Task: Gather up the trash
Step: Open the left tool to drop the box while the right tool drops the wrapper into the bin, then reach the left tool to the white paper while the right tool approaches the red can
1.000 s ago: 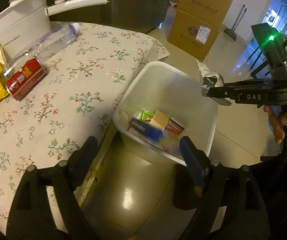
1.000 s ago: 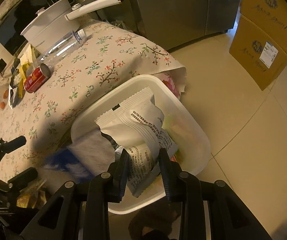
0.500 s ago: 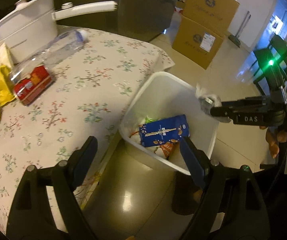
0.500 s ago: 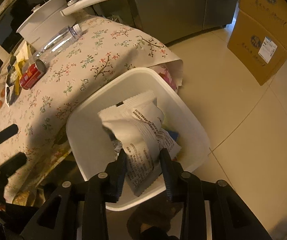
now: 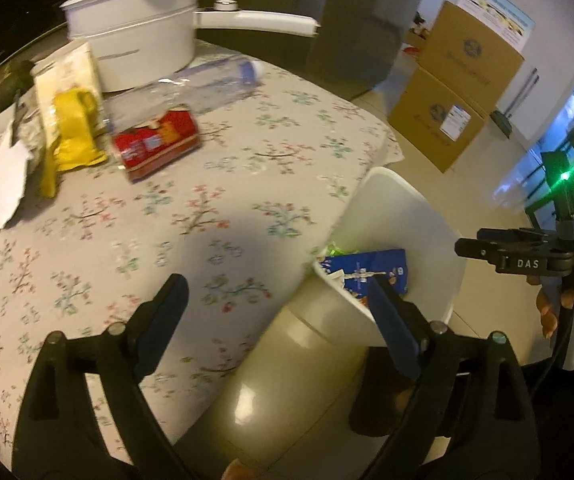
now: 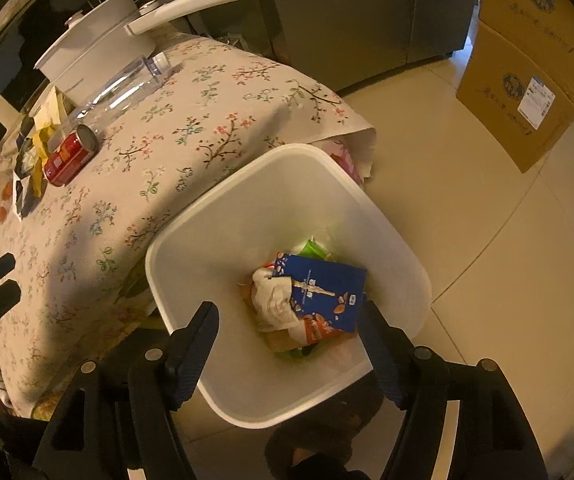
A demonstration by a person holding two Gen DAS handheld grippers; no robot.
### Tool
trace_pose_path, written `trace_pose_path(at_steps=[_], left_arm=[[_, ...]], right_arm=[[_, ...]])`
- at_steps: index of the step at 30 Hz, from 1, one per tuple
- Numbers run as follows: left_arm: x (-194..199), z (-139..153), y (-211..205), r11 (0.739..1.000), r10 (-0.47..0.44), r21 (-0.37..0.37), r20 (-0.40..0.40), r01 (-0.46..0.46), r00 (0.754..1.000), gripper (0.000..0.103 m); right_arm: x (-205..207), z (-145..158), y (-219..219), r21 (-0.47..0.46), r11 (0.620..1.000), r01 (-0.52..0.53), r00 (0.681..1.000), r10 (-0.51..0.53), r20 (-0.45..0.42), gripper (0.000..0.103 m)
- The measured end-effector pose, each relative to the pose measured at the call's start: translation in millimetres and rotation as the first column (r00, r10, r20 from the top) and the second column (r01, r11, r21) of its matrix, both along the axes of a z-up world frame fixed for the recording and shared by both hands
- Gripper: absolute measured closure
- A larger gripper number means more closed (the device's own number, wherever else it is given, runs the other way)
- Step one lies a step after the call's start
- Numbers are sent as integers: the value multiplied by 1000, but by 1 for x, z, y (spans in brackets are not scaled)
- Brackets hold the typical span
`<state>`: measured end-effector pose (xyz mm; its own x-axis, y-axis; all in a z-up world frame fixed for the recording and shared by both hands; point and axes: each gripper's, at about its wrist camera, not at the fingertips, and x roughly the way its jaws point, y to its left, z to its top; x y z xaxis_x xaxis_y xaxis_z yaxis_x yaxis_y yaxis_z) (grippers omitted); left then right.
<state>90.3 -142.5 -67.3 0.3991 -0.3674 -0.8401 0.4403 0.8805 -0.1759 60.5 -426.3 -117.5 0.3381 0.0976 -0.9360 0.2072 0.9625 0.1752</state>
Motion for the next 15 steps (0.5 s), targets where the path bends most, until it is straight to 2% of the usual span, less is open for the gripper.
trace_pose_path(at_steps=[4, 15], left_arm=[[3, 2, 21, 998, 53, 17, 18, -53, 998, 4], [22, 2, 100, 970, 229, 71, 62, -233, 971, 2]], right_arm=[[6, 6, 11, -10, 1000, -16, 1000, 16, 9, 29], [38, 31, 70, -24, 994, -103, 993, 104, 58, 24]])
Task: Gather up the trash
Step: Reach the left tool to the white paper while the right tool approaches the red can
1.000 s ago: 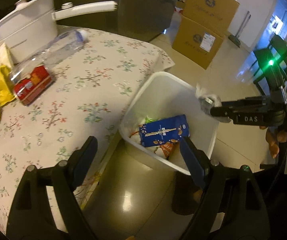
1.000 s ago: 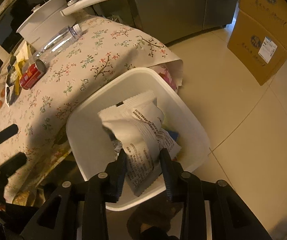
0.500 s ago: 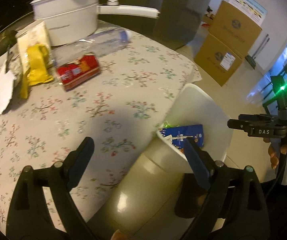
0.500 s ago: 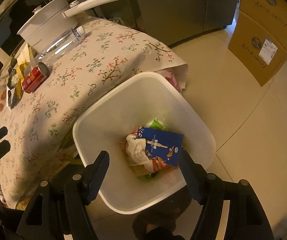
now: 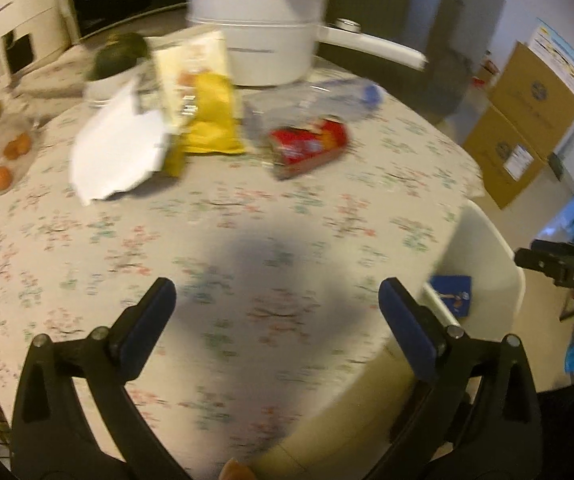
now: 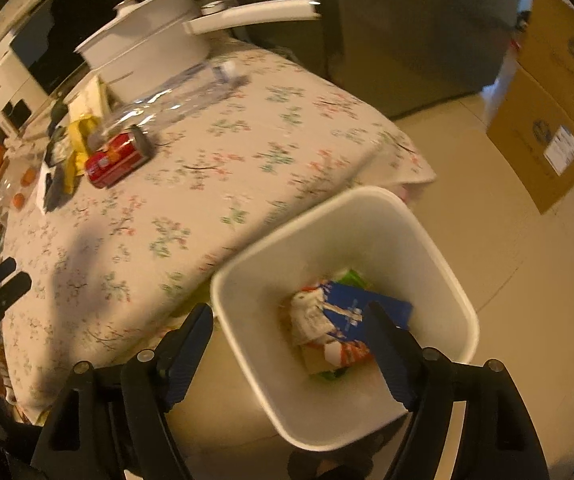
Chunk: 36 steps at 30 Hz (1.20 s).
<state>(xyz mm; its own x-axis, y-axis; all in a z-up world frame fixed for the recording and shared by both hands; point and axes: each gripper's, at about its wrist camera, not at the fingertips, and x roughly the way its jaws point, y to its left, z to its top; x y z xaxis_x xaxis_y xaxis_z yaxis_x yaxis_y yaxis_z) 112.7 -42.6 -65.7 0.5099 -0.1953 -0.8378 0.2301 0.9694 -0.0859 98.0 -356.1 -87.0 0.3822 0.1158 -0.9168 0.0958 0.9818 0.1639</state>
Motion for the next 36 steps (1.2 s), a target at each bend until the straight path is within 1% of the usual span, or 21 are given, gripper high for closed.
trace_pose_path(at_steps=[3, 4, 6, 10, 13, 17, 19, 21, 23, 24, 27, 30, 31, 32, 33, 36], left_arm=[[9, -1, 25, 998, 57, 26, 22, -58, 998, 2], [13, -1, 32, 997, 75, 31, 33, -76, 997, 2], [22, -2, 46, 994, 107, 33, 55, -108, 993, 2], [40, -9, 62, 987, 151, 43, 87, -155, 985, 2], [50, -16, 62, 982, 170, 59, 110, -177, 979, 2], [70, -27, 51, 972, 166, 140, 148, -187, 975, 2], [76, -33, 46, 971, 156, 157, 159, -181, 975, 3], [84, -39, 41, 965, 151, 189, 175, -184, 973, 13], [93, -45, 37, 959, 148, 213, 185, -186, 971, 19], [96, -46, 36, 958, 149, 217, 191, -190, 970, 21], [104, -51, 36, 950, 162, 234, 203, -209, 966, 36], [109, -54, 39, 947, 172, 237, 196, -217, 965, 73], [109, -54, 41, 950, 173, 227, 193, -216, 966, 78], [108, -53, 42, 951, 172, 223, 198, -216, 965, 80], [106, -50, 43, 952, 168, 219, 210, -213, 963, 85], [99, -36, 49, 955, 160, 210, 234, -211, 959, 90]], right_arm=[[10, 3, 19, -10, 999, -30, 1000, 31, 6, 22], [15, 5, 26, -15, 999, -44, 999, 44, 9, 20], [22, 8, 39, -22, 997, -69, 997, 69, 21, 19], [37, 12, 63, -21, 994, -108, 993, 109, 36, 18], [47, 14, 74, -17, 995, -100, 994, 101, 46, 15], [63, 17, 89, 18, 995, -97, 993, 95, 63, 10], [67, 16, 96, 19, 994, -105, 993, 103, 63, 10], [72, 13, 103, 8, 994, -113, 992, 112, 57, 9], [76, 11, 106, -12, 993, -115, 992, 115, 53, 9], [78, 11, 107, -24, 993, -116, 992, 117, 52, 9], [83, 11, 107, -48, 992, -117, 991, 119, 58, 9], [87, 10, 107, -57, 991, -120, 991, 124, 60, 9], [89, 9, 107, -58, 991, -121, 990, 125, 63, 9], [91, 9, 108, -58, 990, -125, 989, 129, 70, 9], [92, 9, 109, -58, 990, -129, 988, 133, 78, 9], [97, 9, 115, -57, 986, -156, 980, 162, 119, 9]])
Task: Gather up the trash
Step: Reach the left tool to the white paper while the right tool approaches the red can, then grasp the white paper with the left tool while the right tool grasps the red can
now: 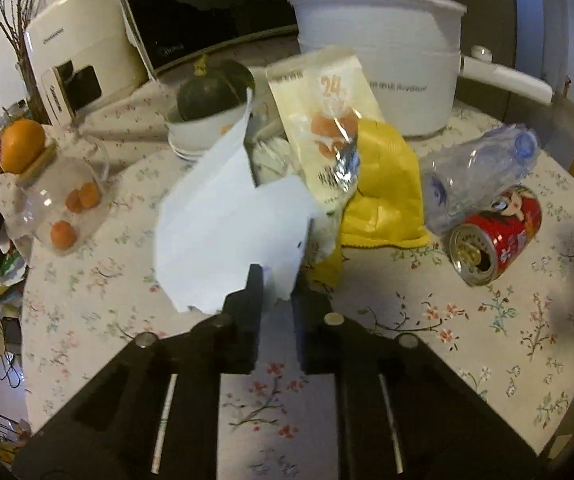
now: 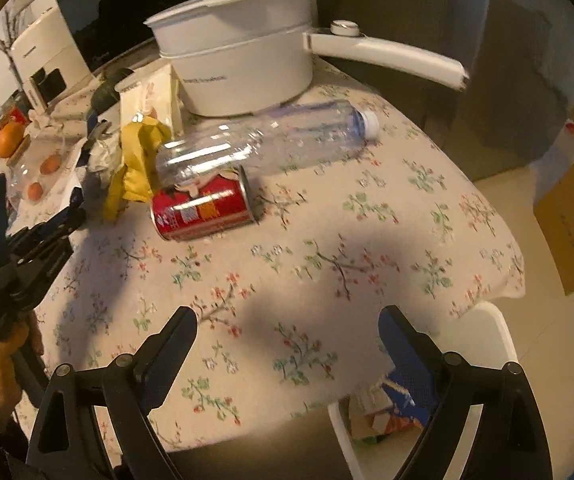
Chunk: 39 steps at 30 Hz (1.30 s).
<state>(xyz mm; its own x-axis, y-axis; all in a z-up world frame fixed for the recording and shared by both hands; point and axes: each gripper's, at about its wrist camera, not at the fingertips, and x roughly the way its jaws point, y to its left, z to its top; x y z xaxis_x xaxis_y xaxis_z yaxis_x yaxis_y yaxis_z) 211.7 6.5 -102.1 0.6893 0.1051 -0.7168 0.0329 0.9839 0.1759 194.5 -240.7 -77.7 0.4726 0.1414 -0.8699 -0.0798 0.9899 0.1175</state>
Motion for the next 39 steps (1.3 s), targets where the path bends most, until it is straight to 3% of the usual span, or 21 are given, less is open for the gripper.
trace_pose_path(at_steps=[3, 8, 13, 18, 23, 31, 37, 39], left_arm=[[-10, 16, 13, 999, 8, -43, 12, -7, 1000, 95], [-30, 44, 39, 987, 37, -159, 26, -32, 999, 102], [-54, 68, 64, 952, 70, -301, 20, -60, 997, 102], [-75, 80, 77, 900, 76, -430, -8, -72, 997, 102], [-86, 87, 72, 899, 57, -435, 1, -51, 998, 102], [-87, 98, 85, 858, 81, -510, 31, -54, 996, 102], [-87, 103, 82, 854, 75, -519, 49, -39, 996, 102], [-88, 105, 82, 853, 74, -521, 55, -34, 996, 102]], right_arm=[[5, 0, 10, -13, 999, -31, 999, 32, 37, 0], [16, -7, 35, -27, 995, -99, 993, 100, 64, 0], [29, -19, 51, -12, 993, -115, 991, 116, 66, 0], [41, -25, 60, 5, 994, -107, 990, 106, 93, 0], [57, -35, 71, -38, 994, -105, 989, 108, 101, 0], [81, -54, 80, -95, 987, -126, 988, 134, 80, 0], [87, -61, 77, -50, 989, -137, 988, 140, 67, 1], [85, -59, 75, -23, 990, -141, 987, 142, 79, 10]])
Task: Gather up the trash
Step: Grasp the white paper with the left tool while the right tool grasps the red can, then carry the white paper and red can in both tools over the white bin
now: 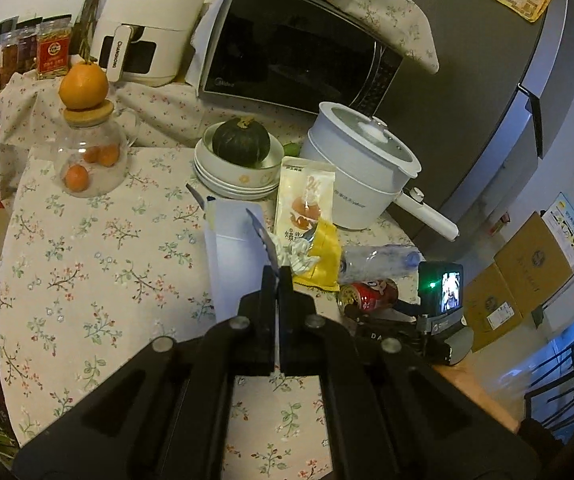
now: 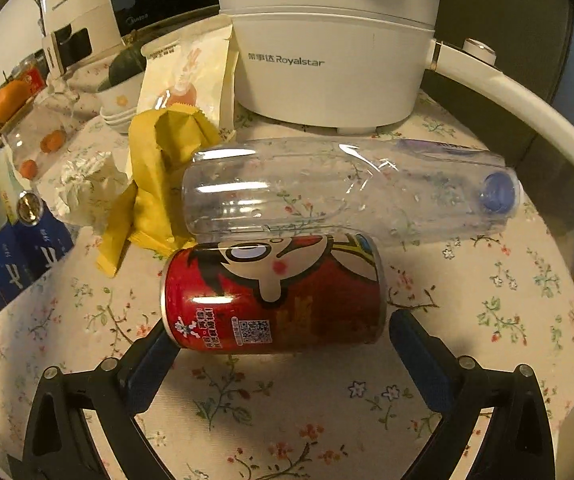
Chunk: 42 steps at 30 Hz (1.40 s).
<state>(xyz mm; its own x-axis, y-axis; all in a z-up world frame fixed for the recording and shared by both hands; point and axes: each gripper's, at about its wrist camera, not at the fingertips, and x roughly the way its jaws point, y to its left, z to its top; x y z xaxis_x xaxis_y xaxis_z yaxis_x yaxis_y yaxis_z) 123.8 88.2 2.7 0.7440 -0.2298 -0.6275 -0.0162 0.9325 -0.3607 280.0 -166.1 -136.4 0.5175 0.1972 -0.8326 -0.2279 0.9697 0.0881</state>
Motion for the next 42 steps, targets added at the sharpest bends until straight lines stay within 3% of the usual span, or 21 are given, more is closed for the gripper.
trace_pose_path(at_steps=[4, 15, 27, 34, 42], left_arm=[[-2, 3, 2, 1000, 6, -8, 11, -5, 1000, 102], [-10, 15, 9, 999, -4, -49, 51, 6, 999, 102], [-15, 28, -33, 978, -166, -114, 78, 174, 983, 102], [-17, 31, -80, 942, -298, -140, 76, 306, 951, 102], [-24, 34, -144, 876, -452, -149, 84, 459, 888, 102]], right_arm=[[-3, 6, -3, 53, 999, 7, 1000, -7, -4, 13], [-33, 35, -11, 27, 999, -16, 1000, 16, -18, 13], [-86, 67, -74, 101, 989, 108, 989, -96, -113, 13], [-119, 76, -116, 91, 978, 185, 977, -174, -121, 13], [-157, 73, -172, 60, 956, 286, 950, -275, -147, 13]])
